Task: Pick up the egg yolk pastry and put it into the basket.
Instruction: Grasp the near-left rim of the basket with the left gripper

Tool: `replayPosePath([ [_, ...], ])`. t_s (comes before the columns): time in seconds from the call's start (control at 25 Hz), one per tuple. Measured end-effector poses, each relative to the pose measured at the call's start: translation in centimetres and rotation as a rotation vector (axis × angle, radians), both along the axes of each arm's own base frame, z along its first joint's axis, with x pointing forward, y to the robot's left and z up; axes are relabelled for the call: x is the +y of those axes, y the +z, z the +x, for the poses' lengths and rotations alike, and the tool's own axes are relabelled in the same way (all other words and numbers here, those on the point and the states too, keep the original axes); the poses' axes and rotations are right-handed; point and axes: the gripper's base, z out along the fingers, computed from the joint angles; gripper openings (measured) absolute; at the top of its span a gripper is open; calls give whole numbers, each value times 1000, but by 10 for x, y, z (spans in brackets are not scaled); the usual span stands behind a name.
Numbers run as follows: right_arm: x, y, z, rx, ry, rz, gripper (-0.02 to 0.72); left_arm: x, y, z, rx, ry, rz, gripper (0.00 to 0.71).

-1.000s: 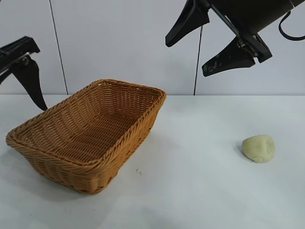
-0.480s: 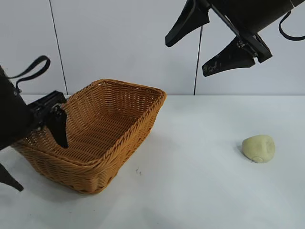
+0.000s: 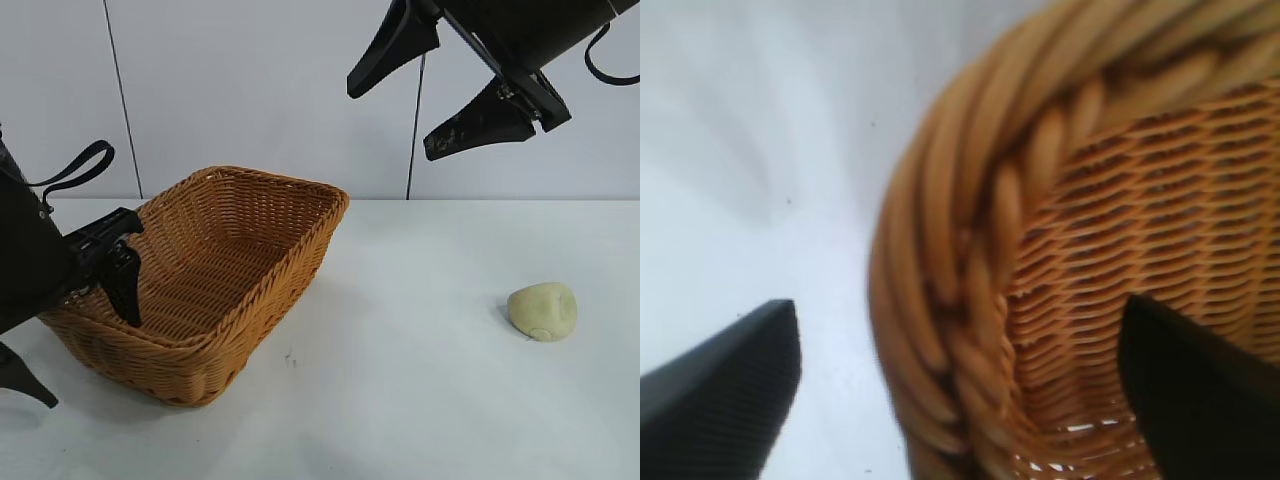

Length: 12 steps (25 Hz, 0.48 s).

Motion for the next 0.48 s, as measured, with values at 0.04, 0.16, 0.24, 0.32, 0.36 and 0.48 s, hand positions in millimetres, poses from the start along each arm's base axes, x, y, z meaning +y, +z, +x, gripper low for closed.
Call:
replayPosePath([
  [0.04, 0, 0, 0, 0, 0, 0, 591, 0, 0, 0, 0, 0, 0, 484],
  [0.16, 0, 0, 0, 0, 0, 0, 591, 0, 0, 0, 0, 0, 0, 306],
  [0.24, 0, 0, 0, 0, 0, 0, 591, 0, 0, 0, -2, 8, -5, 189],
  [0.32, 0, 0, 0, 0, 0, -1, 591, 0, 1, 1, -7, 16, -9, 144],
  [0.36, 0, 0, 0, 0, 0, -1, 591, -1, 0, 0, -2, 4, -5, 143],
  [0.48, 0, 0, 0, -2, 3, -7, 591, -2, 4, 1, 8, -32, -5, 143],
])
